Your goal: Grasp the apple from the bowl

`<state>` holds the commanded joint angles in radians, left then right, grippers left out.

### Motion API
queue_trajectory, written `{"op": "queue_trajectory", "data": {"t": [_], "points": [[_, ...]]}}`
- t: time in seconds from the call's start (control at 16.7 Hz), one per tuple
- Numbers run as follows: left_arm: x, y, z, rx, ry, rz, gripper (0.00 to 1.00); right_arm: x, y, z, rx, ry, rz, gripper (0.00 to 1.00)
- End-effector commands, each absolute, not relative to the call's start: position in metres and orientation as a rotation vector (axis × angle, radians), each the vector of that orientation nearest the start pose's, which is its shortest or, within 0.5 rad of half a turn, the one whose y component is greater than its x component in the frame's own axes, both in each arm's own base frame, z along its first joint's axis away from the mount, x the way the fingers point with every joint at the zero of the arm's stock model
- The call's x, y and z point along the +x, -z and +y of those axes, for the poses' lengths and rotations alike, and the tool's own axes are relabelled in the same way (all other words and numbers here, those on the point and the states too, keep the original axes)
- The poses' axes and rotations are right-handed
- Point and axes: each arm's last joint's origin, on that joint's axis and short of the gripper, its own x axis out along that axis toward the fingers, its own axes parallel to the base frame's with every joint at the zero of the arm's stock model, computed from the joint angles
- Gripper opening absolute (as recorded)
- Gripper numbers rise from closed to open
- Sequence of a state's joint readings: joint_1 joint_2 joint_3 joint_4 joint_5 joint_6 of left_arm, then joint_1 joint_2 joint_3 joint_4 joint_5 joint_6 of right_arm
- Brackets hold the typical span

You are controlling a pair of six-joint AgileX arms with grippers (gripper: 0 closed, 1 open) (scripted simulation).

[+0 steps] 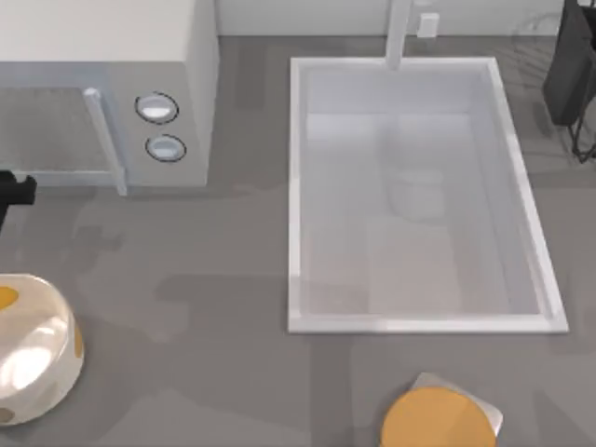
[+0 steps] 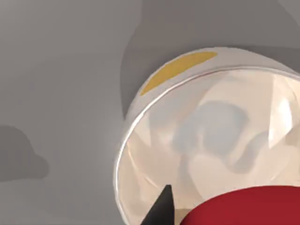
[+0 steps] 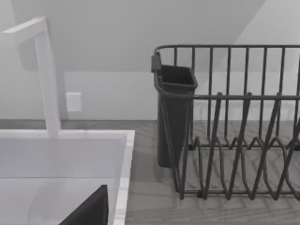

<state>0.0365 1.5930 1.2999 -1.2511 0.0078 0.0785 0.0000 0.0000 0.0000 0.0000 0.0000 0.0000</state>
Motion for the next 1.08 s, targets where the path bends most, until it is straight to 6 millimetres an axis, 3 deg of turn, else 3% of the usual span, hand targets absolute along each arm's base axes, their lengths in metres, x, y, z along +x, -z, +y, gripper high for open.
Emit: {"op": "queue_trajectory", "data": {"t": [0.24,0.48,0.84,1.08], "points": [[0.270,-0.329,0.012,0.028,0.037,1.541,0.00,0.106,-0.160,-0.001,0.000,0.000,0.000,1.00],[0.250,-0.371,0.011,0.028,0.035,1.513,0.00,0.106,-0.160,-0.001,0.000,0.000,0.000,1.00],[0.250,-0.373,0.012,0.027,0.033,1.514,0.00,0.106,-0.160,-0.001,0.000,0.000,0.000,1.00],[0.276,-0.355,-0.018,0.022,0.034,1.535,0.00,0.106,-0.160,-0.001,0.000,0.000,0.000,1.00]]}}
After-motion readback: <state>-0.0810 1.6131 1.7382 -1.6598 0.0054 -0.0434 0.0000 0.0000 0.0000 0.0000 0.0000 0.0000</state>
